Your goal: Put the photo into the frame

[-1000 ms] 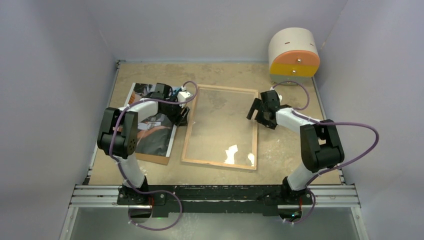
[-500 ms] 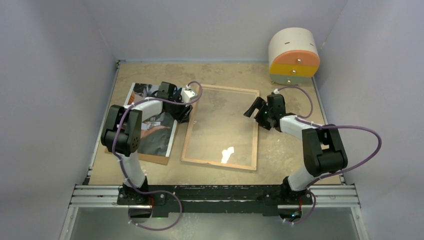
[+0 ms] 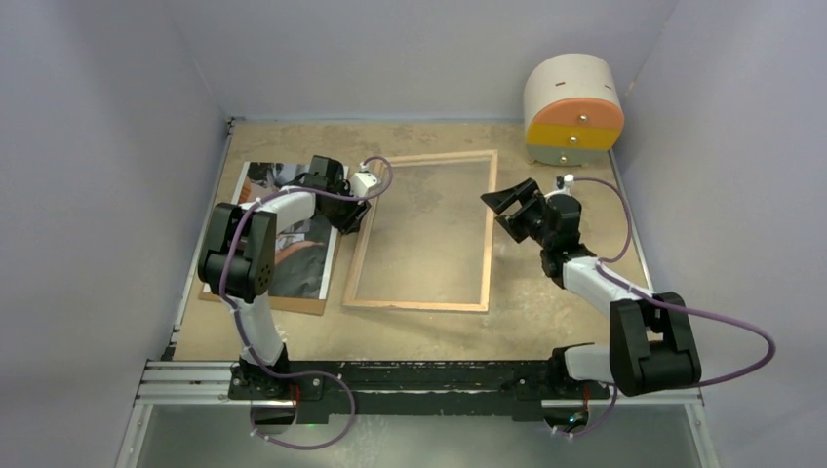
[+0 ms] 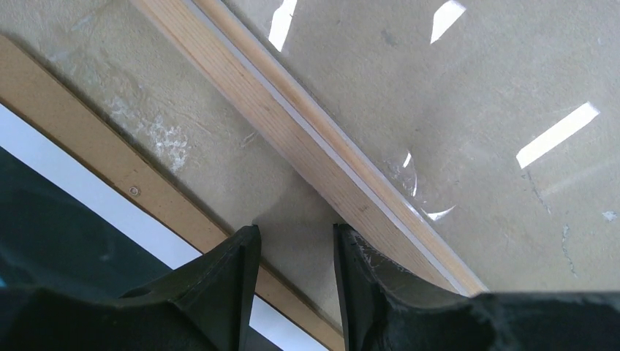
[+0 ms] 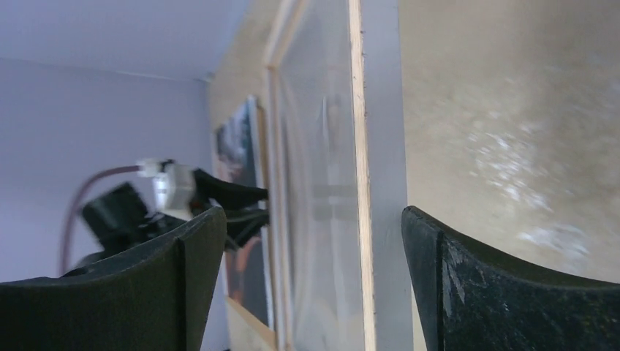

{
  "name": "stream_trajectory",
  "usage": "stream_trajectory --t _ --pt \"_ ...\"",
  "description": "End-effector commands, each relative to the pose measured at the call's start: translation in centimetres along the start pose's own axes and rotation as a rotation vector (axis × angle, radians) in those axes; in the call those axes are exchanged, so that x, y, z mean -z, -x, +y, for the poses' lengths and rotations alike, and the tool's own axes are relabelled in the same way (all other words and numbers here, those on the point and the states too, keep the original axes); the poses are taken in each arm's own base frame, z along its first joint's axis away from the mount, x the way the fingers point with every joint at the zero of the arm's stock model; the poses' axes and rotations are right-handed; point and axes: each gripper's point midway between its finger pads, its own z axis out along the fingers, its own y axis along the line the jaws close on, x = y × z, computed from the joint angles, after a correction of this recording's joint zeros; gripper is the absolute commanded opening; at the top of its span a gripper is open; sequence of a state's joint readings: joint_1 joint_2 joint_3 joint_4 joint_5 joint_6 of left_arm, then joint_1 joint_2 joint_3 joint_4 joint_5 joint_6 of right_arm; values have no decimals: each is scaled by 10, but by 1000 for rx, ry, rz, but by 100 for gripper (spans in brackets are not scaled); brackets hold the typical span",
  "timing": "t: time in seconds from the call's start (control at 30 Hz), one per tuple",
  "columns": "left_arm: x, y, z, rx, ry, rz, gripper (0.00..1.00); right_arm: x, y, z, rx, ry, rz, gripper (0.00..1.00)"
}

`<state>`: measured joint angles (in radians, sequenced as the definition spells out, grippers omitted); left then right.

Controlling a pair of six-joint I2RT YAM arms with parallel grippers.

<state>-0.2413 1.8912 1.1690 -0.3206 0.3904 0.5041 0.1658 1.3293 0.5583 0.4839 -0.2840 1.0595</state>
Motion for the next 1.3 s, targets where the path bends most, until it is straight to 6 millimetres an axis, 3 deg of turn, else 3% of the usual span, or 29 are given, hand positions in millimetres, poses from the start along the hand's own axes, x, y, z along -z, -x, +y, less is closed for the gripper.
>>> stream_trajectory --t 0.0,0.23,0.63,1.0,1.27 --pt "-26 -29 -83 58 -311 76 45 49 -55 113 -48 471 311 88" --pt "-23 -25 -85 60 -320 62 45 59 -54 132 -135 588 309 84" --pt "-19 -25 -87 92 -313 50 44 45 -59 140 -157 573 280 82" --pt "-11 -25 -91 102 -312 42 44 14 -68 189 -142 694 296 77" --pt "-9 -25 -86 136 -301 39 43 7 -70 185 -91 618 271 82"
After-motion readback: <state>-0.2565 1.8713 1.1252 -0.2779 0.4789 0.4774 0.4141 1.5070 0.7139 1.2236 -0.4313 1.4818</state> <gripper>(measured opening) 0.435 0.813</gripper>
